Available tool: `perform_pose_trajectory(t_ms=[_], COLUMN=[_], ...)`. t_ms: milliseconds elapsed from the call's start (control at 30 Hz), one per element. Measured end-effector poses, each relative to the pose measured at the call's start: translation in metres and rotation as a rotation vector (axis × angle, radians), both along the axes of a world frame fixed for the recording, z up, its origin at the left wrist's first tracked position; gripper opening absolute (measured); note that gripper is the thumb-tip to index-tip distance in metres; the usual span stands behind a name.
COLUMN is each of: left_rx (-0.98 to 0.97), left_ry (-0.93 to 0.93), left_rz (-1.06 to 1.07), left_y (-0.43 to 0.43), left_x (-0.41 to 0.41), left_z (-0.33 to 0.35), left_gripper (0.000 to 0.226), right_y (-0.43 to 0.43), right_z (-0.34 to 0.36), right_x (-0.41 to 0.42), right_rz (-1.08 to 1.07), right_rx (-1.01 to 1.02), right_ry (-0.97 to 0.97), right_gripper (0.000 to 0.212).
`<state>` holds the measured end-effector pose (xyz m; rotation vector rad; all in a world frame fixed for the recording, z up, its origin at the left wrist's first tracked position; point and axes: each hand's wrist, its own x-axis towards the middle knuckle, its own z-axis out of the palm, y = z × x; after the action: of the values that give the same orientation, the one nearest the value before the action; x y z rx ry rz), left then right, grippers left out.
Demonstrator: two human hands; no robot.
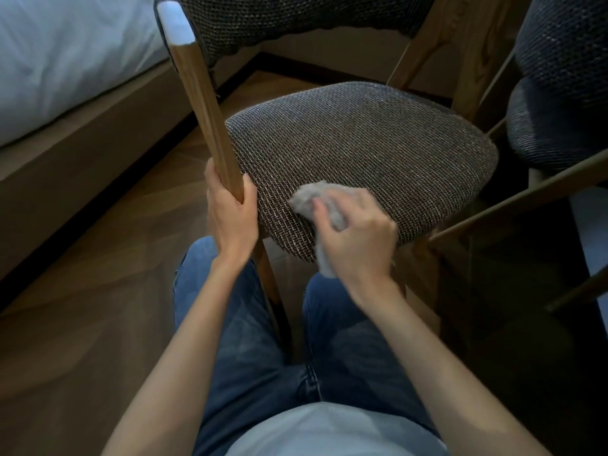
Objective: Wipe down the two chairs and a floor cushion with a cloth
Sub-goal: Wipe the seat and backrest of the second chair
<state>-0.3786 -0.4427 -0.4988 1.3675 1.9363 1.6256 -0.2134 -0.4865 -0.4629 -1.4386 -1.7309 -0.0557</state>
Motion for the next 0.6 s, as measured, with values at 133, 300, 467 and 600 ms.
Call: perform_pose_trajectory(t_ms=[133,300,467,600], left_rx=[-0.043,-0.029,-0.022,-0.011], left_ry=[-0.025,-0.002,0.002,0.004], left_rz=[0.021,0.032,0.036,0.03], left_y=[0.0,-0.002,-0.003,-0.003], left_x=[0.002,0.004,0.005,0.005], left_z=[0.001,0.003,0.003,0.004], left_gripper=[0.049,0.05,0.052,0.051], right_y=[-0.014,-0.013,0.004,0.035], right_z=[-0.004,-0.016,-0.022,-0.015], right_x=[-0.049,-0.023,0.041,0.098], right_rz=[0.104,0.146,0.031,-0.159], right_rx=[0.052,0.19,0.184,0.036], right_ry=[-0.071,-0.127,-0.062,0.045], right_gripper=[0.024,0.021,0.026,0.031])
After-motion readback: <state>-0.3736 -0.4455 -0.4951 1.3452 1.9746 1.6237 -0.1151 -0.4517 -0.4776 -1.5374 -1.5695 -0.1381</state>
